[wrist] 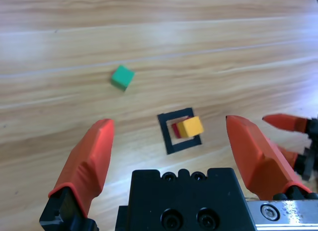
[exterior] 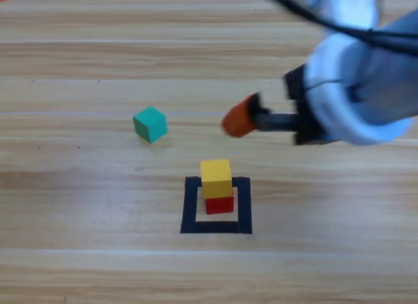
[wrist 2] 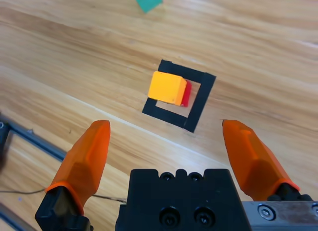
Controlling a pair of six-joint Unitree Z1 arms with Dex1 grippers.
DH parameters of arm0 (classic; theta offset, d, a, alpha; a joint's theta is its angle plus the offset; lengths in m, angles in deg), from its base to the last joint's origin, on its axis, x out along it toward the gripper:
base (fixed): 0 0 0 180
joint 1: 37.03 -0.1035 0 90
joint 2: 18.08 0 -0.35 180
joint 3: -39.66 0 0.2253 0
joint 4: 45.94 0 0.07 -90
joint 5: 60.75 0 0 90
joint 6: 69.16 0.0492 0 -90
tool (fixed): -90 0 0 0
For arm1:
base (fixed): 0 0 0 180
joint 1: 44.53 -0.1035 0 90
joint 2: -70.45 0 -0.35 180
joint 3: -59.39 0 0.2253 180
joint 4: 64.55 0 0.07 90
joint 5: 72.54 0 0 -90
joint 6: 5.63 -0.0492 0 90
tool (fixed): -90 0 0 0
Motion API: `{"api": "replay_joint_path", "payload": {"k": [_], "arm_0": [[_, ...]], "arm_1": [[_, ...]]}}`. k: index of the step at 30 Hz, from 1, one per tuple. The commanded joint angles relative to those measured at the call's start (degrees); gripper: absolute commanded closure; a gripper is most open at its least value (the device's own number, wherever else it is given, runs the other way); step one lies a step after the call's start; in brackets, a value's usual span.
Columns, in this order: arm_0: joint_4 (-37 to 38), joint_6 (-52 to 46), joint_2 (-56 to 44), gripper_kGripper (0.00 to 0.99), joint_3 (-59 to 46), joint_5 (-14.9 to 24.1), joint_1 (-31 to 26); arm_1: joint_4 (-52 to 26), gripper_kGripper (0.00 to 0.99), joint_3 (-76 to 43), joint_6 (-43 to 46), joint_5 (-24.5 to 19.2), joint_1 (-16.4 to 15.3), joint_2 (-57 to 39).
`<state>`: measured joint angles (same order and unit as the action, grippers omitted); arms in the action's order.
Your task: Stack the blocks in the rectangular block: red at the bottom, yellow in the middle, green on top
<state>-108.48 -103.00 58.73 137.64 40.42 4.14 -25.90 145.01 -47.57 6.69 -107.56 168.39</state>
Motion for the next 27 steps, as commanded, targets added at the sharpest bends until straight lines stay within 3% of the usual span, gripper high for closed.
{"api": "replay_joint_path", "payload": {"k": [1, 9, 15, 22, 27], "arm_0": [[0.6, -0.7, 12.8, 0.022, 3.3, -2.4, -3.5], [-1.5, -3.0, 31.0, 0.013, 12.7, -4.6, -6.1], [-11.7, -8.4, 46.8, 0.0, 27.2, -4.4, -7.9], [-22.8, -18.4, 57.6, 0.0, 41.0, -4.1, -9.9], [-25.6, -25.1, 60.7, 0.0, 44.4, -6.0, -11.5]], "arm_1": [[-2.4, 0.0, -10.2, 2.4, 0.3, 4.5, -10.0], [-6.1, 0.0, -12.9, 3.8, 0.9, 4.5, -8.2], [-7.0, 0.0, -12.7, 3.7, 1.1, 4.5, -5.5], [-7.1, 0.0, -12.8, 3.7, 1.0, 4.5, -4.5], [-7.3, 0.0, -12.7, 3.5, 1.1, 4.5, -4.0]]}}
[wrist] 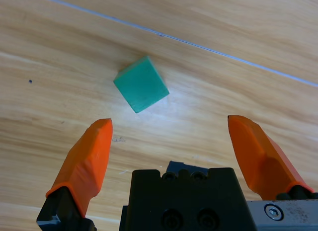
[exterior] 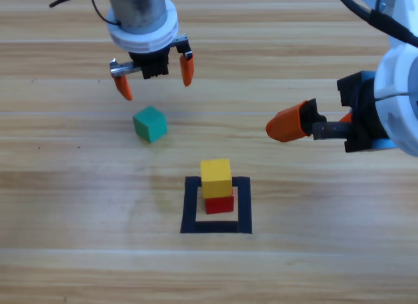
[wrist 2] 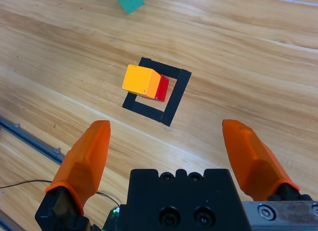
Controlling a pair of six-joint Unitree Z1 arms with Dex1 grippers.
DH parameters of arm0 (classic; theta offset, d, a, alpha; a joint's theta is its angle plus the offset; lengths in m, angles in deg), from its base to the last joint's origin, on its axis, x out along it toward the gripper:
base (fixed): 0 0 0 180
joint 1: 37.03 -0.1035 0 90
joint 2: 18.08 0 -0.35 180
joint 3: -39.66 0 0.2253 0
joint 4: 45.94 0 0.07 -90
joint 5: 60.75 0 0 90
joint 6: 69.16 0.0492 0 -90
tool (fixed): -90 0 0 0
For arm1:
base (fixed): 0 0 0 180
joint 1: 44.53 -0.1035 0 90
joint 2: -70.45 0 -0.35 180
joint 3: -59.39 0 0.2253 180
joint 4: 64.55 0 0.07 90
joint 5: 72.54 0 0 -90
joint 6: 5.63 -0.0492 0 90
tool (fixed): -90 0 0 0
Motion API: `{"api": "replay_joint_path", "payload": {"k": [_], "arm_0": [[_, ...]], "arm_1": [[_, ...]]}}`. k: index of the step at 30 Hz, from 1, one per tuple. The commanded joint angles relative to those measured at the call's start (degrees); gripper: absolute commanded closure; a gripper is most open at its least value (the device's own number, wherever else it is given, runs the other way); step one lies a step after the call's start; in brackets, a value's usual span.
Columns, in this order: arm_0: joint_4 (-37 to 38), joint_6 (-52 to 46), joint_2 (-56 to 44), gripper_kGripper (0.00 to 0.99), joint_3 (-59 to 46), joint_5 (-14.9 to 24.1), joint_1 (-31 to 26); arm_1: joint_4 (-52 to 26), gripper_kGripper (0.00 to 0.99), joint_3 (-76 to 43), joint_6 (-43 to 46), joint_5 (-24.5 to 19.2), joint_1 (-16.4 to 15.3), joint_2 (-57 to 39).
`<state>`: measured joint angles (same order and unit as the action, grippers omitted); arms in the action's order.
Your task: Stack the blocks in the rectangular block: red at the bottom, yellow in the middle, green on top
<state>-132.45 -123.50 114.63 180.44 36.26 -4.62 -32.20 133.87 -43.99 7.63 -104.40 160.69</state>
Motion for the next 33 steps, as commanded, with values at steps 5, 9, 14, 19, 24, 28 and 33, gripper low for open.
{"api": "replay_joint_path", "payload": {"k": [5, 9, 14, 19, 24, 28, 33], "arm_0": [[-2.4, -9.3, 5.5, 0.0, 2.5, -2.4, -3.6], [-3.6, -12.5, 5.9, 0.0, 2.7, -2.5, -3.7], [-4.9, -17.5, 6.9, 0.0, 2.6, -2.4, -3.1], [-5.0, -19.4, 8.7, 0.0, 2.7, -2.6, -2.8], [-5.0, -20.4, 10.1, 0.0, 2.7, -2.8, -2.6], [-4.9, -20.7, 10.6, 0.001, 3.0, -3.4, -2.7], [-4.9, -20.7, 11.9, 0.004, 3.7, -3.8, -2.7]], "arm_1": [[-1.1, 0.0, -1.6, -0.1, 0.2, 1.3, 3.8], [-1.3, 0.0, -1.9, -0.1, 0.3, 1.3, 4.0], [-1.5, 0.0, -2.0, -0.1, 0.3, 1.3, 4.3], [-1.9, 0.0, -2.2, -0.2, 0.4, 1.3, 4.6], [-2.0, 0.0, -2.3, -0.3, 0.7, 1.3, 4.7], [-2.1, 0.0, -2.3, -0.3, 0.9, 1.3, 4.9], [-2.2, 0.0, -2.3, -0.2, 0.9, 1.3, 5.0]]}}
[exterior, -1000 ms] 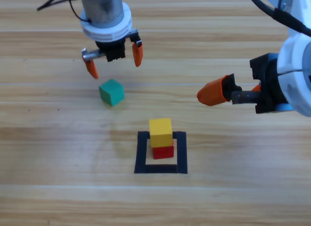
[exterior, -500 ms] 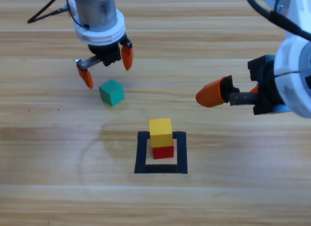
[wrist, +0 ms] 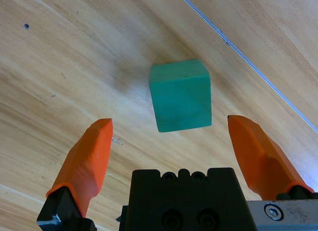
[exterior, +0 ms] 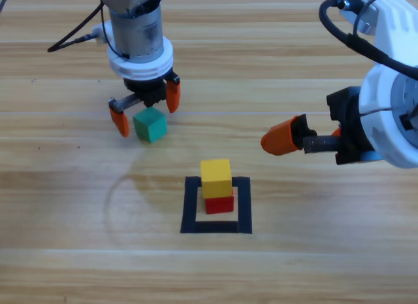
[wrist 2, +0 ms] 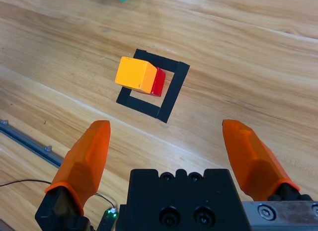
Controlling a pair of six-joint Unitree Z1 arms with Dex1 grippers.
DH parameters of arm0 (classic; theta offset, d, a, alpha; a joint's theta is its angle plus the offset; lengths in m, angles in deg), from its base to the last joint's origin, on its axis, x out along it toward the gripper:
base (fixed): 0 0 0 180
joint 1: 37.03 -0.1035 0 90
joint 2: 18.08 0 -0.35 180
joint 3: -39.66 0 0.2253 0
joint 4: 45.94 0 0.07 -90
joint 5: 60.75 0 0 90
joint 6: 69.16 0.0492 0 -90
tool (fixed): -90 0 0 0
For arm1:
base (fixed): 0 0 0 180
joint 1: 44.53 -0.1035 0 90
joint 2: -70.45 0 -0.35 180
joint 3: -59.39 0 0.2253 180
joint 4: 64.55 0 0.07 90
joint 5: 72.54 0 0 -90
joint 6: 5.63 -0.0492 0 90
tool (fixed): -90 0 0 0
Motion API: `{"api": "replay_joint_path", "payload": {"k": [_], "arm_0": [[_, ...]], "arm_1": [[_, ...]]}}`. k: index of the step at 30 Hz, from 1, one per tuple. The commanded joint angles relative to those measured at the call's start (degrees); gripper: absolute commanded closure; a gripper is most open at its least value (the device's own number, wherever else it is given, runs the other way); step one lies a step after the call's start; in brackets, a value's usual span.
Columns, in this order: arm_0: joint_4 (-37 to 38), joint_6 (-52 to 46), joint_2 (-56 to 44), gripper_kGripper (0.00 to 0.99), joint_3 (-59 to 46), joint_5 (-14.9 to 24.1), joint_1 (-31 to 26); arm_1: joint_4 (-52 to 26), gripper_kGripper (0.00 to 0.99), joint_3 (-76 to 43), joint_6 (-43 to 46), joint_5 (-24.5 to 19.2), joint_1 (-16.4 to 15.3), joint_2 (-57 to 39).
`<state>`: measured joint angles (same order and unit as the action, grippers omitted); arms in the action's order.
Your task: Stack the blocks in the rectangular block: red at the bottom, yellow in the middle, green on top
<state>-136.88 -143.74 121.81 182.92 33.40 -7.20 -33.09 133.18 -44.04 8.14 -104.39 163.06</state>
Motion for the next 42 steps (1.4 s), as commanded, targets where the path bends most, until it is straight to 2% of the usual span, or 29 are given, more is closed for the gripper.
{"api": "replay_joint_path", "payload": {"k": [1, 17, 30, 37, 42], "arm_0": [[-0.4, -0.4, 5.0, 0.007, 1.5, -0.9, -0.1], [-0.4, 1.2, 8.6, 0.033, 4.6, -1.3, -1.9], [-0.4, 3.0, 10.0, 0.125, 5.3, -1.5, -3.7], [-0.4, 3.7, 10.1, 0.229, 5.0, -1.6, -3.7], [-0.5, 4.4, 10.1, 0.387, 4.9, -2.6, -3.5]], "arm_1": [[-1.3, 0.0, -1.7, -0.2, 0.4, 1.3, 2.6], [-1.3, 0.0, -1.5, -0.2, 0.5, 1.5, 2.8], [-1.3, 0.0, -1.5, -0.2, 0.5, 1.5, 3.3], [-1.3, 0.0, -1.5, -0.2, 0.6, 1.5, 3.3], [-1.3, 0.0, -1.5, -0.3, 0.6, 1.5, 3.3]]}}
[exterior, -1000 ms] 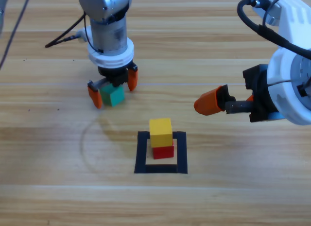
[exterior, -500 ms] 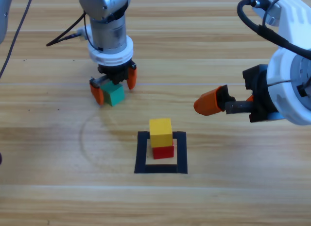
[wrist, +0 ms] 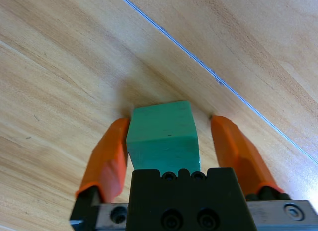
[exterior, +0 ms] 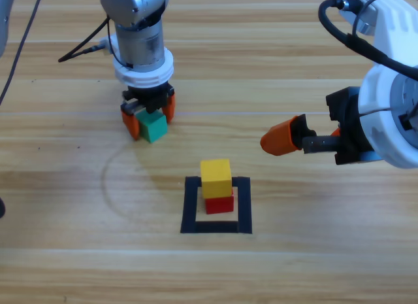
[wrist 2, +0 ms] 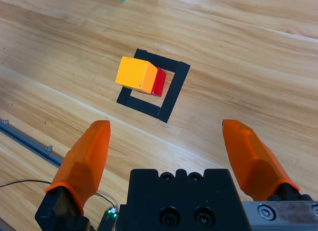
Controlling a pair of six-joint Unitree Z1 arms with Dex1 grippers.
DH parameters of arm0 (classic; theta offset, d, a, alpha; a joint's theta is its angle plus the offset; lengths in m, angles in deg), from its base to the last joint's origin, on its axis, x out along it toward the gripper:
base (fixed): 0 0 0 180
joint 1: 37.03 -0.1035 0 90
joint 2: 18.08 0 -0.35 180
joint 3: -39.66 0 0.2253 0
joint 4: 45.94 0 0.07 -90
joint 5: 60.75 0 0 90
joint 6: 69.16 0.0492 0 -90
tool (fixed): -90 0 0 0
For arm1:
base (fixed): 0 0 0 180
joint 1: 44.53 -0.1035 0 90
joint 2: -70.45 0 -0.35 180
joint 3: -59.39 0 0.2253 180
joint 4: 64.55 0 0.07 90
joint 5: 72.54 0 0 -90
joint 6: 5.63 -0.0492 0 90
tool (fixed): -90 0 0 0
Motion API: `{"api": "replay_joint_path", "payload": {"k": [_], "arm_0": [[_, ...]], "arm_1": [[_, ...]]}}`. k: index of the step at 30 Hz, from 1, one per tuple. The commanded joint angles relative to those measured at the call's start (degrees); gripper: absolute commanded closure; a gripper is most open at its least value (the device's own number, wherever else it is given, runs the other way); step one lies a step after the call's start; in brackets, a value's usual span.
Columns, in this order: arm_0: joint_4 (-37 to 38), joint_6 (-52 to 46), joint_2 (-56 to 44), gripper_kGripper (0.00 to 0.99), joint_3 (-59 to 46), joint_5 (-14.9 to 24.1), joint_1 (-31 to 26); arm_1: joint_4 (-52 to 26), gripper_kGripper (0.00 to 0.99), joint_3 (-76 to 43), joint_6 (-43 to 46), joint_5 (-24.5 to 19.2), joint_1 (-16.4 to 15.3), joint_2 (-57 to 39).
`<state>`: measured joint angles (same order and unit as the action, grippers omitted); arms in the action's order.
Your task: Stack the blocks in the rectangular block: red at the bottom, yellow in the middle, green on top
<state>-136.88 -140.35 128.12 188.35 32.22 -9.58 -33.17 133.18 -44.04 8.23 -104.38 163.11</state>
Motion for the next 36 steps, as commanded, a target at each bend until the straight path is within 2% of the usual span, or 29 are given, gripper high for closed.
{"api": "replay_joint_path", "payload": {"k": [1, 5, 7, 8, 9, 10, 11, 14, 16, 24, 29, 33, 36], "arm_0": [[-0.5, 1.3, 3.6, 0.421, -0.6, -1.5, -1.2], [-1.0, 5.1, 2.2, 0.61, -0.6, -2.1, -1.2], [-1.6, 9.4, 0.5, 0.777, -0.6, -2.1, -1.2], [-1.7, 11.4, -0.1, 0.83, -0.6, -2.2, -1.3], [-1.7, 15.5, -1.2, 0.918, -0.4, -2.5, -1.4], [-1.7, 18.2, -1.6, 0.956, -0.2, -3.2, -1.7], [-1.7, 25.1, -2.1, 0.988, 1.4, -5.3, -2.1], [-2.4, 37.1, -3.1, 0.99, 3.4, -8.4, -2.1], [-3.2, 42.9, -3.9, 0.99, 3.7, -8.9, -2.0], [-4.6, 58.4, -11.3, 0.99, -2.3, -6.8, 3.4], [-4.7, 59.8, -15.2, 0.99, -5.9, -5.1, 7.9], [-4.7, 54.1, -17.4, 0.99, -7.7, -5.0, 10.9], [-4.7, 46.2, -18.4, 0.99, -7.6, -4.7, 14.0]], "arm_1": [[-1.3, 0.0, -1.5, -0.3, 0.5, 1.5, 3.3], [-1.3, 0.0, -1.5, -0.3, 0.5, 1.5, 3.3], [-1.3, 0.0, -1.4, -0.3, 0.5, 1.5, 3.4], [-1.3, 0.0, -1.4, -0.3, 0.5, 1.5, 3.4], [-1.3, 0.0, -1.4, -0.3, 0.5, 1.5, 3.4], [-1.3, 0.0, -1.4, -0.3, 0.5, 1.5, 3.5], [-1.3, 0.0, -1.3, -0.3, 0.5, 1.5, 3.5], [-1.3, 0.0, -1.3, -0.4, 0.5, 1.6, 3.5], [-1.3, 0.0, -1.3, -0.6, 0.5, 1.6, 3.5], [-1.3, 0.0, -1.5, -0.9, 0.7, 1.6, 3.2], [-1.3, 0.0, -1.6, -0.9, 0.9, 1.6, 2.9], [-1.1, 0.0, -1.7, -0.7, 1.0, 1.6, 2.1], [-0.9, 0.0, -1.8, -0.7, 1.0, 1.6, 1.5]]}}
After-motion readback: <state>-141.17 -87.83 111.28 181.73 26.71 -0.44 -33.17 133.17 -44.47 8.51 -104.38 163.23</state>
